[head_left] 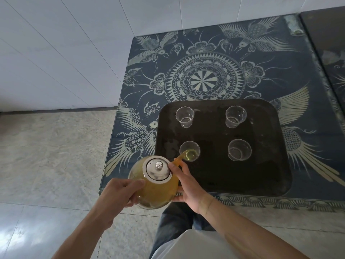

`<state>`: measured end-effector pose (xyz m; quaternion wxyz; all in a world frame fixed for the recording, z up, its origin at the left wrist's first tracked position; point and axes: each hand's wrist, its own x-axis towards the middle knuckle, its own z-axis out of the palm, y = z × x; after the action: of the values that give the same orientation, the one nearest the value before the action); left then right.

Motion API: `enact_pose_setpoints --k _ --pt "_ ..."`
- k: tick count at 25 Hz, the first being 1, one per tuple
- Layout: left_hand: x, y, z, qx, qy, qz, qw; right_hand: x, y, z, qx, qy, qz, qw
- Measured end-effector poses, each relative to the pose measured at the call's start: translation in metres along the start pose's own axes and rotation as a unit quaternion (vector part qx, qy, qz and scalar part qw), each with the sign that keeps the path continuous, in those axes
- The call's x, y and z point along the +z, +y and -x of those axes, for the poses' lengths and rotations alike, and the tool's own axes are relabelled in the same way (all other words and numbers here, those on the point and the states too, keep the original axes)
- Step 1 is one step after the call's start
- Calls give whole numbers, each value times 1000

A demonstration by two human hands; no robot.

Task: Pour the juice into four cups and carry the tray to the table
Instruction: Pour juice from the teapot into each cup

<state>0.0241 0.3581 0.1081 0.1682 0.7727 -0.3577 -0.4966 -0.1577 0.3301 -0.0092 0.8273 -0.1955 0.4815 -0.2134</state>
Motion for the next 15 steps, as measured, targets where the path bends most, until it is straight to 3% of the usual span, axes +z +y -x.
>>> enact_pose_setpoints --k 15 --pt "-8 6 2 -15 7 -8 1000 6 -1 0 0 -16 1 1000"
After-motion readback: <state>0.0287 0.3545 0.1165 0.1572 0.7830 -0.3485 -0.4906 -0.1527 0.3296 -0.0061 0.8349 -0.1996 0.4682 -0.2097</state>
